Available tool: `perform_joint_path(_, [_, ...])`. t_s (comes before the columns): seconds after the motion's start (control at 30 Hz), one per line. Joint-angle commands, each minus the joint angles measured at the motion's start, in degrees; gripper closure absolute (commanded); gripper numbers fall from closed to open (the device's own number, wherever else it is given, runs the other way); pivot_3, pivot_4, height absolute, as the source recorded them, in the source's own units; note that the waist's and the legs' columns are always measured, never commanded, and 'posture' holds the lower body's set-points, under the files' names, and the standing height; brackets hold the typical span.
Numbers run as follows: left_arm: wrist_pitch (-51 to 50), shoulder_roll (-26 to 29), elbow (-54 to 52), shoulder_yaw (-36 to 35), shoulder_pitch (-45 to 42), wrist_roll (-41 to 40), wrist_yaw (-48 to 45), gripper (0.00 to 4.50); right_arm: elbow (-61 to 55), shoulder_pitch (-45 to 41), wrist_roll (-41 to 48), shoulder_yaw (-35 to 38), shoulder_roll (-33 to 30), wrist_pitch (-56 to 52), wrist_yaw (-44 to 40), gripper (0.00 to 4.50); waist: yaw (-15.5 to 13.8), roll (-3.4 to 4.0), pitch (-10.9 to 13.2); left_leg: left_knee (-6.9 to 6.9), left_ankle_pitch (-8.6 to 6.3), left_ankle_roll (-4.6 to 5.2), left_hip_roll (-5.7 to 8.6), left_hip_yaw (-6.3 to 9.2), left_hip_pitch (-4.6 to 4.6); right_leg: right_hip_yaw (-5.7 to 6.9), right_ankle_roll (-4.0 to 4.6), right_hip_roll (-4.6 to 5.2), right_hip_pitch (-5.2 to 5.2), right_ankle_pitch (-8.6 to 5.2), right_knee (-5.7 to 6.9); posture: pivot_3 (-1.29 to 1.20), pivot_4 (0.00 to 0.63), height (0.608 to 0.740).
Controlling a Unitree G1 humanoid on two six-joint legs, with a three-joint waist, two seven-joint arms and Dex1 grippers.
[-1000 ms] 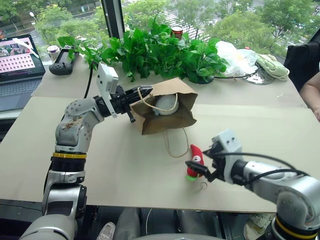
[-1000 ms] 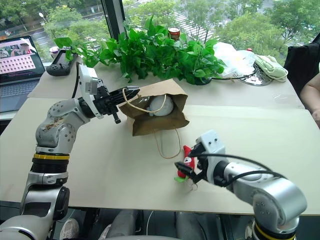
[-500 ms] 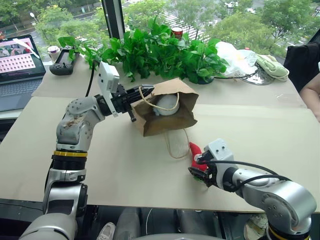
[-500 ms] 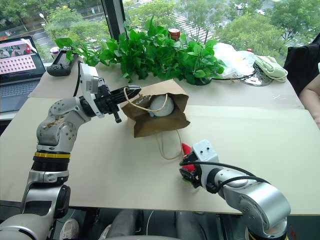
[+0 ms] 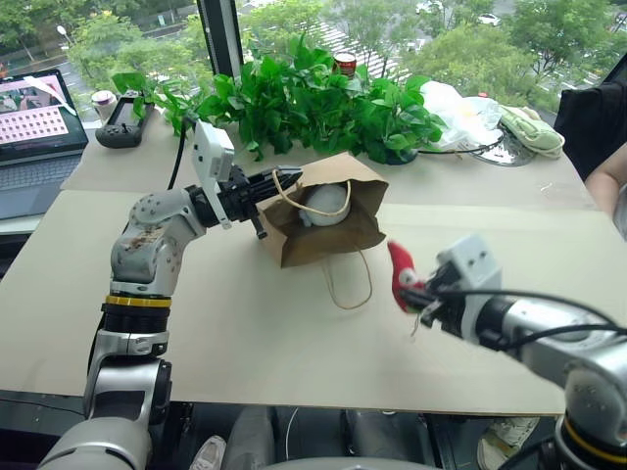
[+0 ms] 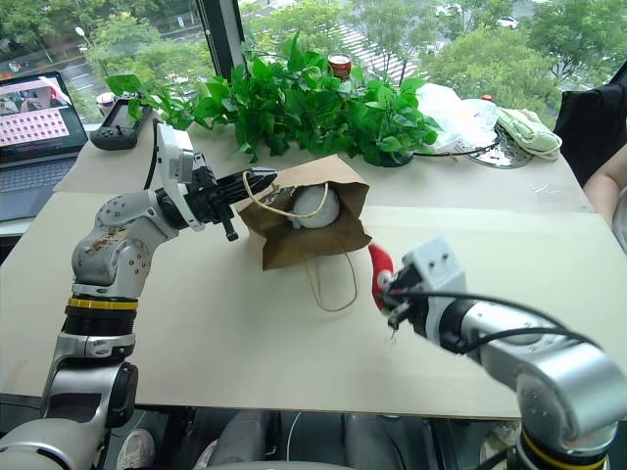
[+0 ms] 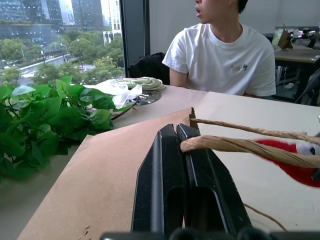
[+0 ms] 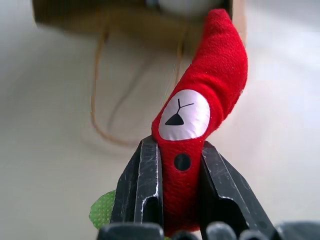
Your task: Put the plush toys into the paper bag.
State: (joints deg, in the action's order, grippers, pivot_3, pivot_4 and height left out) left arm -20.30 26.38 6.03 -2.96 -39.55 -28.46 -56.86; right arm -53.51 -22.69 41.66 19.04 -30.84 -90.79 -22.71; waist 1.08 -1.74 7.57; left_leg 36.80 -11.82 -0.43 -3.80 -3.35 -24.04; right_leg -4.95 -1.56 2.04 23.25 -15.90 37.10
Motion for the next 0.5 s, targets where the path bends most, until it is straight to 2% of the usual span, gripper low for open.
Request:
perform_joint_path(0.03, [-0.38,0.39,-1.58,-0.62,-1.3,-0.56,0.23,4.5,0.53,-5.14,0.76,-5.18,3.68,-1.15,1.56,3.61,-0.03,0.01,0.0,0.0,0.0,0.0,0.0,0.02,-0.01,0.0,0.01,-0.01,0.0,0.0,0.0,0.0,0.15,0.717])
perform_joint_path(0.2, [-0.61,0.14,-1.95,-0.56,-1.52,-0.72,0.43,4.5,5.3,-8.35,-2.45,-15.31,9.46,-0.17,5.96,3.61,-0.08,0.01,0.0,0.0,0.0,0.0,0.02,0.02,-0.08,-0.01,0.01,0.01,0.01,0.0,-0.01,0.0,0.15,0.717])
perform_joint_path(0.5, [-0.87,-0.17,-2.3,-0.6,-1.39,-0.7,0.5,4.5,22.42,-18.84,-10.85,-27.0,12.89,8.23,9.56,3.61,-0.04,0.04,0.01,0.05,0.01,0.0,0.02,0.03,-0.08,-0.01,0.01,0.0,0.04,0.0,0.05,0.0,0.15,0.717])
